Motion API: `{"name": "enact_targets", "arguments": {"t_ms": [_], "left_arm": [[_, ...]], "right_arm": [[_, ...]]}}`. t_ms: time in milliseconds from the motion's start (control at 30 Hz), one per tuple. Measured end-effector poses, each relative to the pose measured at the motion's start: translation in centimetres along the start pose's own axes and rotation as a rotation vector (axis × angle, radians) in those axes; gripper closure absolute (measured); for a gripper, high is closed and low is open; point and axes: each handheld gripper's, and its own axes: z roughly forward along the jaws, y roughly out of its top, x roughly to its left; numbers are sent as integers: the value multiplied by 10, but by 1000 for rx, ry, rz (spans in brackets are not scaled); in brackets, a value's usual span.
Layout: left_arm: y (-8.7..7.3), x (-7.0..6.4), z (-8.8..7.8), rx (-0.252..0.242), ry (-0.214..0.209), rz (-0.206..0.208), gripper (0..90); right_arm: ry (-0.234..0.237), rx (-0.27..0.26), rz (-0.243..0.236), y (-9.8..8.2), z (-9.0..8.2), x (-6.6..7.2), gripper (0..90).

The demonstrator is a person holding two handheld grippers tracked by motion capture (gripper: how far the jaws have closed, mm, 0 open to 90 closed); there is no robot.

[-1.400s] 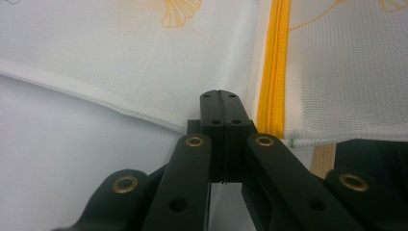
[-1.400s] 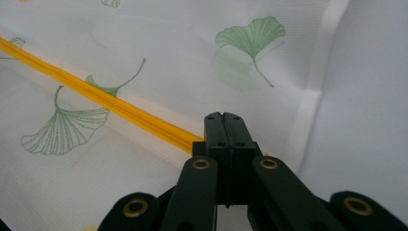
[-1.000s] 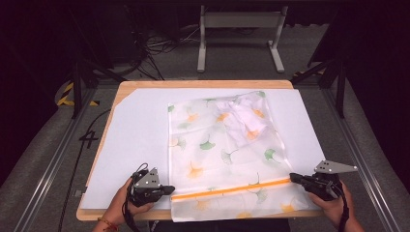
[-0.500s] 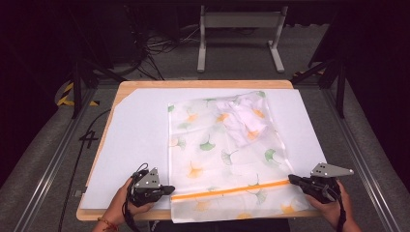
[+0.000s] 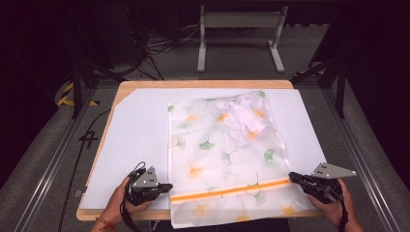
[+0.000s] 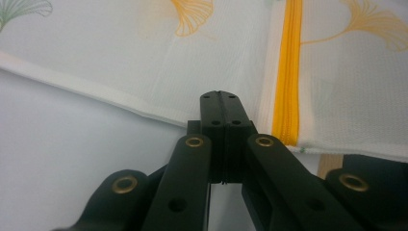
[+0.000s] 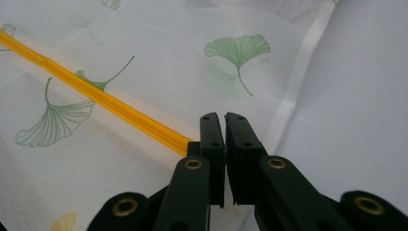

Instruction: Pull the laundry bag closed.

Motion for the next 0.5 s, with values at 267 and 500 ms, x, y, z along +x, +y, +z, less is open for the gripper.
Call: {"name": "enact_targets", "arguments": {"t_ms": [267,500], "left_arm": [[-1,6,-12,-23,85,-23,897],[-6,14,-24,-60,148,-47,814]], "right_arm": [[-35,-38,-28,8,-4,-2,782],[-68,-44,-32,17,-4,-4,699]]}}
